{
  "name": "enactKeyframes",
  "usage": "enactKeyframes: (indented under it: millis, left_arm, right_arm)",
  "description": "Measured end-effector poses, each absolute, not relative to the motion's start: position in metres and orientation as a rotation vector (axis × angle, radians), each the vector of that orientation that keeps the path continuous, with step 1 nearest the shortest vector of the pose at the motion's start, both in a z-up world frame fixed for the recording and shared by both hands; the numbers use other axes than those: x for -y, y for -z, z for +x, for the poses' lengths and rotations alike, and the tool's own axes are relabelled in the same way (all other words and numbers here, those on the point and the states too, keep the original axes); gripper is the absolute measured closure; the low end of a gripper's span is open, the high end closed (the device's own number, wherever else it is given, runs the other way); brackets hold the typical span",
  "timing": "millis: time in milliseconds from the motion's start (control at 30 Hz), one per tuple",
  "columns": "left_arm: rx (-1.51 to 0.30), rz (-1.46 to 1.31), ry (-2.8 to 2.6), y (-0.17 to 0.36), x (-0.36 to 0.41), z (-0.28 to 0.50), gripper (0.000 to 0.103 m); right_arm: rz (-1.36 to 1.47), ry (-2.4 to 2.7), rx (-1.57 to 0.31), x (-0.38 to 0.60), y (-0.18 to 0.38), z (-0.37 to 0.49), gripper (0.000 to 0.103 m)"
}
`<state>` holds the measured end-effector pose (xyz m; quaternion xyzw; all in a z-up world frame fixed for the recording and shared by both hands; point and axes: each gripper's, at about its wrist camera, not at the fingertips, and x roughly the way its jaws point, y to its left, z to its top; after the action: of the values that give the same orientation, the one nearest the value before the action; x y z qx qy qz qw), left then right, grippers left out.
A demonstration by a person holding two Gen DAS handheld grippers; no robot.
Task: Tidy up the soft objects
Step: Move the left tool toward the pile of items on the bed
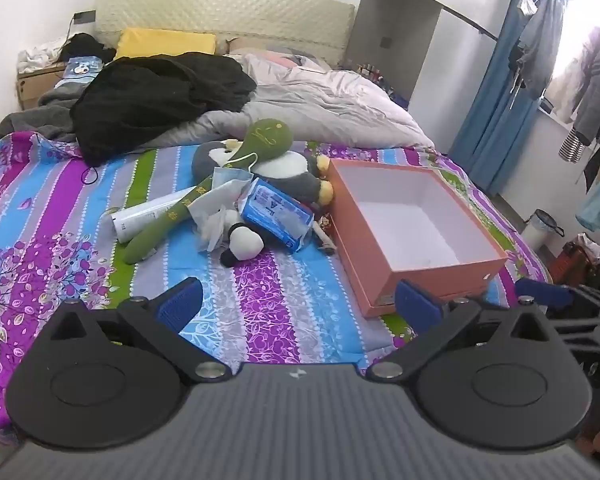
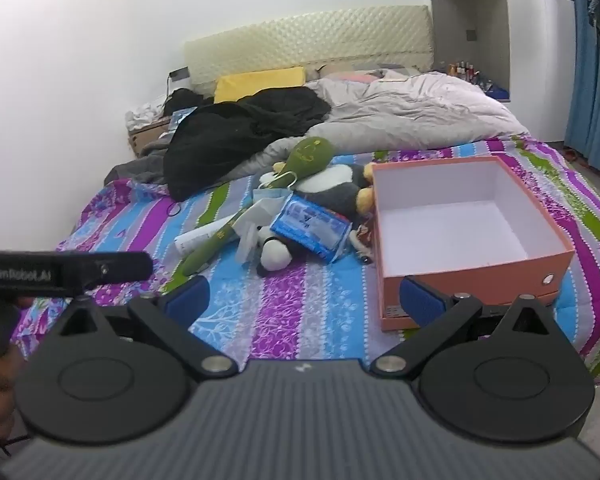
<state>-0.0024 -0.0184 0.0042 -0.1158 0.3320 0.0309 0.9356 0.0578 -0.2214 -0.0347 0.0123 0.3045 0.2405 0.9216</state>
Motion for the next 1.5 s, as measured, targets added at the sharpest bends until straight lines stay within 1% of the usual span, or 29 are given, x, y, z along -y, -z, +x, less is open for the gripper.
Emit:
enactKeyframes:
  millis: [333, 400, 1000, 1233, 1500]
  left_arm:
    - [-0.687, -0.252, -0.077, -0.001, 0.015, -0.005, 0.0]
    - [-0.681, -0.254, -0.087, 0.0, 0.013, -0.007, 0.0]
    - [-0.678, -0.275, -0.118, 0.007, 0.008, -0.011, 0.0]
    - [-0.703, -0.269, -0.116, 0.009, 0.006, -0.003, 0.0]
    - [-0.75, -0.29, -0.125, 0.024, -0.005, 0.022, 0.0]
  right_arm:
    - [0.028, -0.474, -0.631, 0.225, 0.038, 0.061, 0.0]
    - [0.013, -0.479, -0.592, 0.229, 0.037, 0.061, 0.0]
    - [0.019, -0.482, -0.618, 0.223, 0.044, 0.063, 0.0]
    - [0.036, -0.481, -0.625, 0.224, 0.048, 0.069, 0.0]
    - [0.072, -0.486, -0.647, 0.22, 0.056, 0.086, 0.0]
